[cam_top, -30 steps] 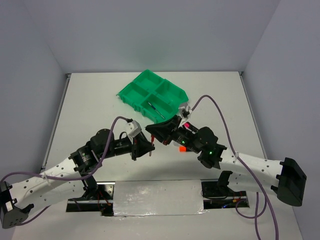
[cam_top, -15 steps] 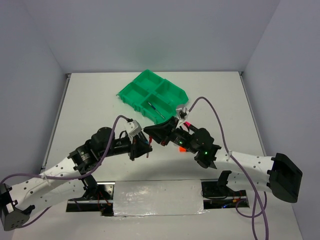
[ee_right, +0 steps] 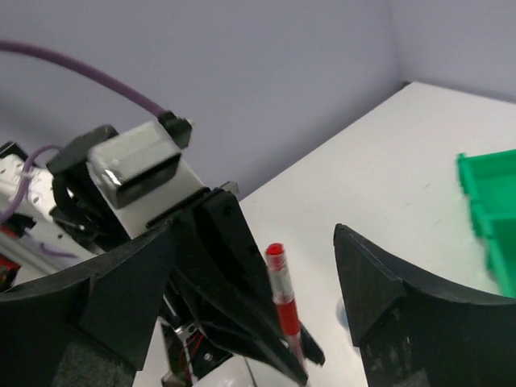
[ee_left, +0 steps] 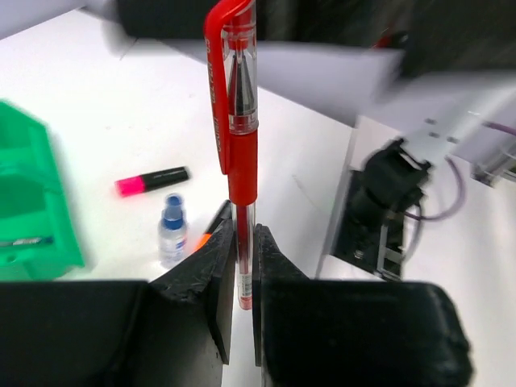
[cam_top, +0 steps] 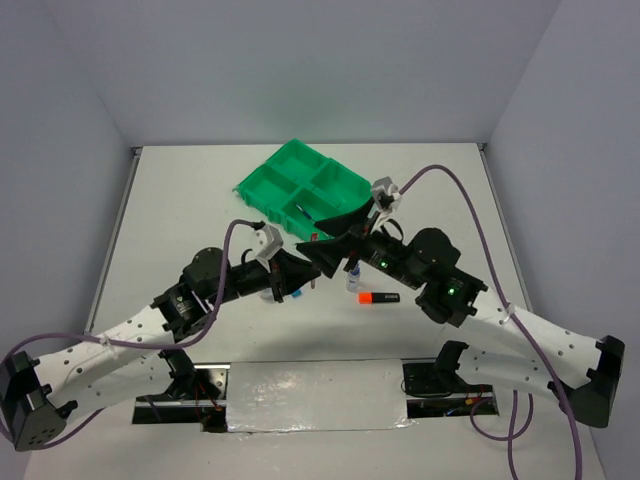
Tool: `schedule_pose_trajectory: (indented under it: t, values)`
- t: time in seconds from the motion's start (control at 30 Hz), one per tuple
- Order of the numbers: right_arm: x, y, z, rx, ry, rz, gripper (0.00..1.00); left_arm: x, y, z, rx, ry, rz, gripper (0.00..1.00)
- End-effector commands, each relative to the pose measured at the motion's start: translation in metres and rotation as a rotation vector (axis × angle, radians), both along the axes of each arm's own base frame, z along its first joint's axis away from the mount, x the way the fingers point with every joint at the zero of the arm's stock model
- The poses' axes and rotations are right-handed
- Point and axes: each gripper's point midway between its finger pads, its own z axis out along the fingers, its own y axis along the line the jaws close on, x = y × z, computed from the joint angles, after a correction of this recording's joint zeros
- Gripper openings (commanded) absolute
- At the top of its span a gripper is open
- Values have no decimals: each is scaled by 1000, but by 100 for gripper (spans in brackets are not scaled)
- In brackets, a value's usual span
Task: Sort the stationery into containers
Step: Close the pen cap on the pen, then place the pen in the storage box.
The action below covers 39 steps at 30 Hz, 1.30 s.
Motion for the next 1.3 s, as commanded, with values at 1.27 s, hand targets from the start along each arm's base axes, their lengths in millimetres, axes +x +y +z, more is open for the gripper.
schedule_pose_trajectory:
  t: [1.27]
  values:
    - [4,-117,-21,-44,24,-343,100,286,13,-131,-123,405,1020,19]
